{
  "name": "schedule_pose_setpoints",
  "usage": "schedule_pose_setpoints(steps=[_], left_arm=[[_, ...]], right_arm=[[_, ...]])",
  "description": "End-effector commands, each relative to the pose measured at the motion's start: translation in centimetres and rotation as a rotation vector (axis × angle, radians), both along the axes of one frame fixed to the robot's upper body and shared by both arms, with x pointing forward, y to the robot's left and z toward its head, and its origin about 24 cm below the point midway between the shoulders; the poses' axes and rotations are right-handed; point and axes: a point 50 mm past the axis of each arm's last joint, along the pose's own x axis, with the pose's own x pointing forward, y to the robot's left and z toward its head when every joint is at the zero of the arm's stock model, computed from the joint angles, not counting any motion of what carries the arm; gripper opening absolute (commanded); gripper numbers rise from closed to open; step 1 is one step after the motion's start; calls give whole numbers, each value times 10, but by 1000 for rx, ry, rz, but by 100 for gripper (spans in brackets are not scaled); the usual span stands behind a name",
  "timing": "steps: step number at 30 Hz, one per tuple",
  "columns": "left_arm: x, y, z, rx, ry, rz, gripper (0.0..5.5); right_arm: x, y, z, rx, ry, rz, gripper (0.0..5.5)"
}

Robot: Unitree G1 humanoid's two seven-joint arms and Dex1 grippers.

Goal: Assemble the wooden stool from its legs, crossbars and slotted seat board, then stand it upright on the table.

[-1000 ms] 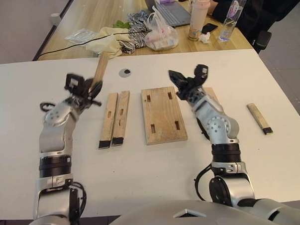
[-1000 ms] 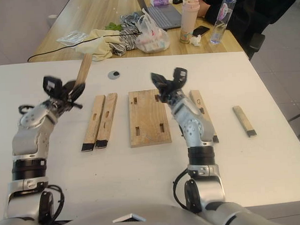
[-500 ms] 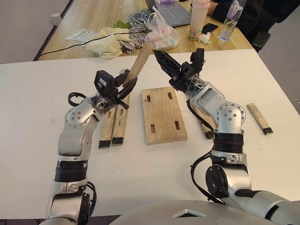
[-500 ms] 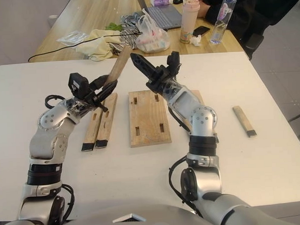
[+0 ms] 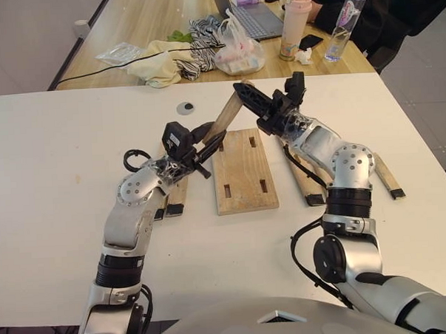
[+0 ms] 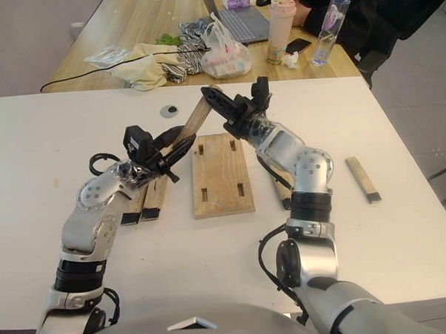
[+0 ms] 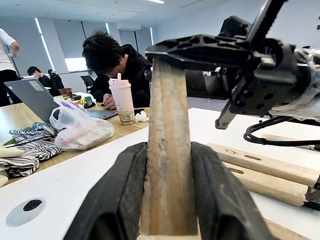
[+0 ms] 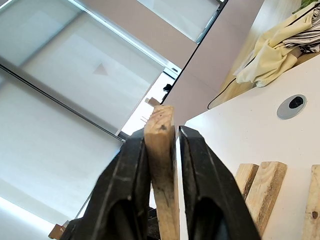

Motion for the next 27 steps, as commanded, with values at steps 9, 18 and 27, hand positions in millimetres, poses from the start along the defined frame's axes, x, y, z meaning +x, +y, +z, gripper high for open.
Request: schedule_pose_setpoints(steps=[9, 18, 27], left_arm=[[9, -11, -1, -91, 5, 139, 238], [30, 19, -32, -141, 81, 513, 160], [38, 18, -41, -76, 103, 560, 58]], right_arm=[[42, -65, 13, -475, -178, -503, 38], [3, -202, -10, -649, -18, -659, 38], [-17, -170, -38, -454, 107, -591, 38]])
